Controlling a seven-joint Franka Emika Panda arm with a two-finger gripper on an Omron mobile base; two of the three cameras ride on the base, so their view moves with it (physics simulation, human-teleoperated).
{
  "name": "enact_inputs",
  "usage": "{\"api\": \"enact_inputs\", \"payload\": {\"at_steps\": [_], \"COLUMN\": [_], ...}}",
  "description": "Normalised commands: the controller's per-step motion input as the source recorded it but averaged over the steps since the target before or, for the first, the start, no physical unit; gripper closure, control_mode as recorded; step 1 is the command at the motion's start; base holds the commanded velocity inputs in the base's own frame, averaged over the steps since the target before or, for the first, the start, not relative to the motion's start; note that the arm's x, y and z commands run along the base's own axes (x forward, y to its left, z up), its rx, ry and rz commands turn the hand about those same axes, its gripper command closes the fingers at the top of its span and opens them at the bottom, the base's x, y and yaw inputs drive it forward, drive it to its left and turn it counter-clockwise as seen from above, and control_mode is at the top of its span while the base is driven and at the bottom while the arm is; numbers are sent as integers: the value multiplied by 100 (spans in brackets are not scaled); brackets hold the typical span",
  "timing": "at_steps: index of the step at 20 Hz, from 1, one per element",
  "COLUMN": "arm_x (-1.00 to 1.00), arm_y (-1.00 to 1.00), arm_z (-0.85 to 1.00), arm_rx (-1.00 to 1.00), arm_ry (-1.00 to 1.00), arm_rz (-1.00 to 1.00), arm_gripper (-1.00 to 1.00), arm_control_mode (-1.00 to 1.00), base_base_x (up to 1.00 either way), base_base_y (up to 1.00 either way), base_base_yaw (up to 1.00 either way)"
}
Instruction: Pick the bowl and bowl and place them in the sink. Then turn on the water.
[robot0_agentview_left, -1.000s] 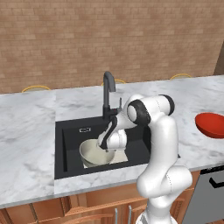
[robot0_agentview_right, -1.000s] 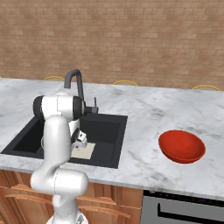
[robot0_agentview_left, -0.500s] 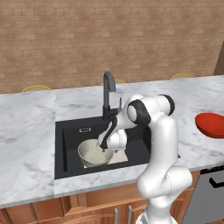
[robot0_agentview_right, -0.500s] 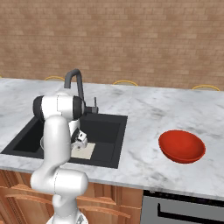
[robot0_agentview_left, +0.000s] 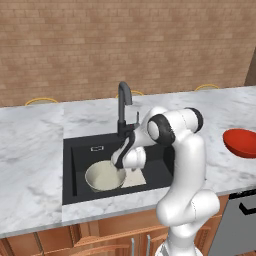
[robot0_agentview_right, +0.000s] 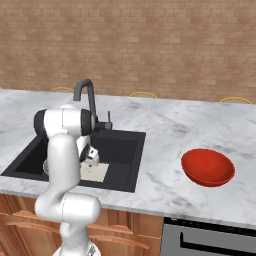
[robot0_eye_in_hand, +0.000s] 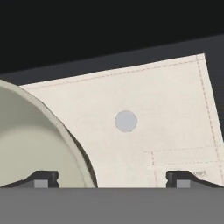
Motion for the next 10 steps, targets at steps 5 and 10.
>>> {"api": "enact_inputs", "payload": {"at_steps": [5, 10], "arm_x": [-18, -19], "arm_y": [-6, -17], "arm_z": [60, 58], "arm_rx": [0, 0], "arm_ry": [-3, -1], "arm_rz": [0, 0], "arm_gripper": [-100, -100], "arm_control_mode": [-100, -100], "base_base_x": [0, 0], "base_base_y": [0, 0], "base_base_yaw": [0, 0]}}
